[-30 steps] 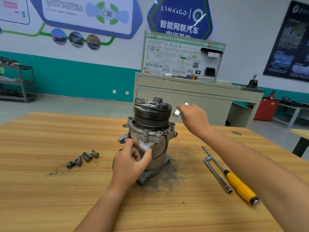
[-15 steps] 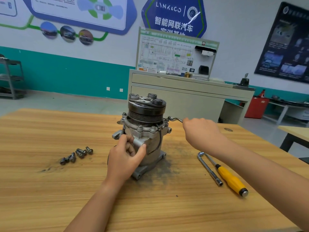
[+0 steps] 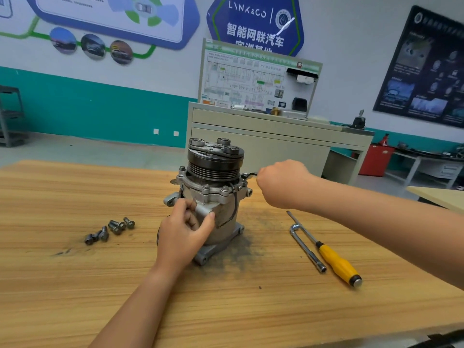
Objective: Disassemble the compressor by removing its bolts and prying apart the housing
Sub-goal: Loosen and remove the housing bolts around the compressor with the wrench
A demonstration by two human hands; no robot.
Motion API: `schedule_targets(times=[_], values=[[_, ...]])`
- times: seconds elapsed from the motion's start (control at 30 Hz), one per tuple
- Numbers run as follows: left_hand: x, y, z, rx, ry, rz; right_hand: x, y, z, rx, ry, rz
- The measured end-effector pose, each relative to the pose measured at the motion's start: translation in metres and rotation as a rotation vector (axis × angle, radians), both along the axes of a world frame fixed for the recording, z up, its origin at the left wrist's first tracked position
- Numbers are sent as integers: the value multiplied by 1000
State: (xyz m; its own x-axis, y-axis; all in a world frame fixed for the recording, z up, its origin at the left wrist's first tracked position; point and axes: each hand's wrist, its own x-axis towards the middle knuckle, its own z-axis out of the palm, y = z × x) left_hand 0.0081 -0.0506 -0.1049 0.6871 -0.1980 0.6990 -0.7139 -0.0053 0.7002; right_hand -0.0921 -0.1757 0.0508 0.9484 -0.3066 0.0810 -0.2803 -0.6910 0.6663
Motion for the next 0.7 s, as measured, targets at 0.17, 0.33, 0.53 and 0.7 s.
schedule_targets(times=[0.17, 0.33, 0.53, 0.7], values=[[1, 0, -1, 3, 15, 0, 2, -6, -3, 7, -18, 13], [1, 0, 0, 2, 15, 7, 7, -25, 0, 14, 21, -21], [2, 1, -1, 11, 14, -6, 34, -46, -4, -78, 5, -36], [4, 1, 0, 29, 1, -8, 59, -79, -22, -45, -244, 270]])
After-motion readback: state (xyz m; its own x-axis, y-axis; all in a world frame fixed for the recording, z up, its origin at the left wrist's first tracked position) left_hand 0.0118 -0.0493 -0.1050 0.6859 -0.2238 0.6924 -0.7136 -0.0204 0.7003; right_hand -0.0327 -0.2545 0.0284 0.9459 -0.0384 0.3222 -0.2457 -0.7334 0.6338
